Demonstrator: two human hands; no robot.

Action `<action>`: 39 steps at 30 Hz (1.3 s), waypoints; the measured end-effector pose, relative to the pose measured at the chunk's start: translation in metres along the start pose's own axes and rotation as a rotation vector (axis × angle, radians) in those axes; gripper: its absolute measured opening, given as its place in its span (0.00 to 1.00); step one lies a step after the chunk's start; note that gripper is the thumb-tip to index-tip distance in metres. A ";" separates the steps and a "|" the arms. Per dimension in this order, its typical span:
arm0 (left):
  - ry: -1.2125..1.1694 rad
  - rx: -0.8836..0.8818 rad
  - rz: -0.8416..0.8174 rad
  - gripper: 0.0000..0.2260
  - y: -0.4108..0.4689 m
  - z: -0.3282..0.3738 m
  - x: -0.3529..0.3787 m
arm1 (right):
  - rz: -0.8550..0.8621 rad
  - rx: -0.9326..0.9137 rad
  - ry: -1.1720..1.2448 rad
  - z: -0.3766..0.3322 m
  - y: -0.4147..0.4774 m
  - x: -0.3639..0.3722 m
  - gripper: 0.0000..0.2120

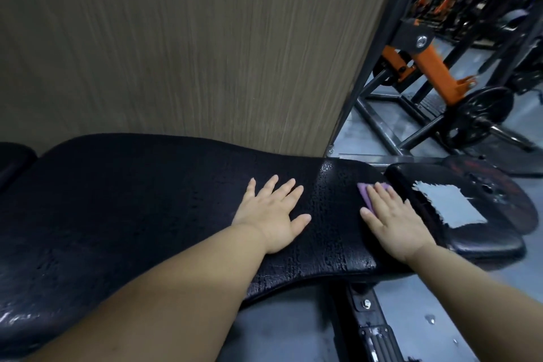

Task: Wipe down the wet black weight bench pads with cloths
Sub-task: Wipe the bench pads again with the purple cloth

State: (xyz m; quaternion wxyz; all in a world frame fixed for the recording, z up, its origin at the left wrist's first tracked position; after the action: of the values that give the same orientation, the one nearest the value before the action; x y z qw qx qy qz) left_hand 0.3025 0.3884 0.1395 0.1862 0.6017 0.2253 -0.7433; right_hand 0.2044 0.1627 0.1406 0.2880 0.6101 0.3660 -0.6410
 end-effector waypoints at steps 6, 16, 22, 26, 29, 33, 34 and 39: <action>-0.058 0.002 0.026 0.26 -0.032 0.000 0.001 | 0.017 0.002 -0.012 -0.034 -0.045 0.000 0.30; -0.088 -0.148 0.069 0.25 -0.109 -0.041 -0.001 | 0.028 -0.243 0.006 -0.177 -0.095 0.012 0.47; -0.104 -0.292 0.051 0.25 -0.173 -0.092 -0.005 | -0.004 -0.329 -0.008 -0.228 -0.115 0.010 0.33; -0.102 -0.337 0.062 0.25 -0.204 -0.110 -0.004 | -0.016 -0.373 -0.018 -0.253 -0.129 0.010 0.33; -0.088 -0.356 0.077 0.25 -0.224 -0.119 -0.003 | -0.022 -0.417 -0.022 -0.275 -0.140 0.011 0.33; -0.074 -0.408 0.102 0.25 -0.250 -0.135 -0.002 | -0.025 -0.478 -0.038 -0.303 -0.153 0.013 0.32; -0.076 -0.426 0.110 0.25 -0.256 -0.140 -0.002 | -0.027 -0.491 -0.039 -0.309 -0.156 0.014 0.32; -0.070 -0.474 0.138 0.25 -0.270 -0.150 0.000 | -0.047 -0.580 -0.047 -0.337 -0.161 0.017 0.32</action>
State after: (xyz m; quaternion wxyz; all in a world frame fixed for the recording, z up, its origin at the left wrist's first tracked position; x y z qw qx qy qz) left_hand 0.2762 0.6965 0.1436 0.3802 0.5290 0.3450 -0.6757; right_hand 0.2641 0.5319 0.1473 0.4438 0.4786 0.5412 -0.5302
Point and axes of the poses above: each hand's wrist, its own y-axis towards the middle knuckle, its own x-axis out of the palm, z = x × y, the point moved 4 cm from there along y, towards the middle knuckle, and after that the axes turned 11 degrees about x, right-handed, at the moved point
